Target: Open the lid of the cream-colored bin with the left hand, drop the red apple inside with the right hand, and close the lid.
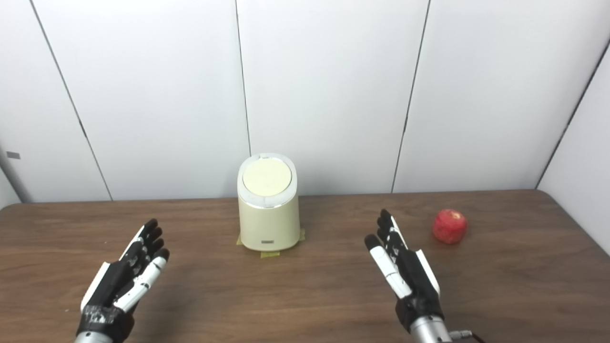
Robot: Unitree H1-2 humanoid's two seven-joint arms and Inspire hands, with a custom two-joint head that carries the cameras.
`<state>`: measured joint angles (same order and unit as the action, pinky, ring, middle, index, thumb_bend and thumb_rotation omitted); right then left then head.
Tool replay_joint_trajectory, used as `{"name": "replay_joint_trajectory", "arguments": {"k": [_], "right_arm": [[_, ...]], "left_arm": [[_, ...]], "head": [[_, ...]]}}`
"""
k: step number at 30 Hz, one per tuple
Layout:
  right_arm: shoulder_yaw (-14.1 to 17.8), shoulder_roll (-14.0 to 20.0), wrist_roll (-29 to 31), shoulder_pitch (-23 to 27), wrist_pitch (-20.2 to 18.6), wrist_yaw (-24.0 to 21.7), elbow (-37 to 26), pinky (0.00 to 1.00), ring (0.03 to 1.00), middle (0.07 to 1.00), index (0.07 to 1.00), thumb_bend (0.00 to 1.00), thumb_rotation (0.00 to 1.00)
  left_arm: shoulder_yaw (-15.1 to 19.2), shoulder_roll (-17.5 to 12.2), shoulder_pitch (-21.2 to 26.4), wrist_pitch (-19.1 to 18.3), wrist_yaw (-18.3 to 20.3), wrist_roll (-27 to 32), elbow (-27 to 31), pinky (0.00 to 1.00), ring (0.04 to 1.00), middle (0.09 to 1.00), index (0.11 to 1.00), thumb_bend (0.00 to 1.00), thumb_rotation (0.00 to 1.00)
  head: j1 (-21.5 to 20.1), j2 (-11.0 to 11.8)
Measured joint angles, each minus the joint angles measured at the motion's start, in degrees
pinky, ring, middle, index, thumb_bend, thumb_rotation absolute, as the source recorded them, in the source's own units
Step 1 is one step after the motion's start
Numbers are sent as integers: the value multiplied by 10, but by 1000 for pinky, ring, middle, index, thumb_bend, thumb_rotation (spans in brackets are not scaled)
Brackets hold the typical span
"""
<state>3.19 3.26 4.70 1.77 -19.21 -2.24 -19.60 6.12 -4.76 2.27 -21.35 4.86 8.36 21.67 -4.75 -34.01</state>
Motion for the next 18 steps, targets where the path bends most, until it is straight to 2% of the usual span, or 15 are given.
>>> {"name": "replay_joint_trajectory", "arguments": {"k": [7,18], "right_arm": [[9,-2,30,0,-29,1,-1,968,1000,1000,1000,619,823],[8,-2,31,0,-32,1,-2,1000,1000,1000,1000,611,833]], "left_arm": [[7,6,1,0,-1,24,0,1000,1000,1000,1000,266,591],[7,6,2,-1,-6,25,0,1000,1000,1000,1000,264,607]], "head": [[-1,-2],[-1,-4]]}}
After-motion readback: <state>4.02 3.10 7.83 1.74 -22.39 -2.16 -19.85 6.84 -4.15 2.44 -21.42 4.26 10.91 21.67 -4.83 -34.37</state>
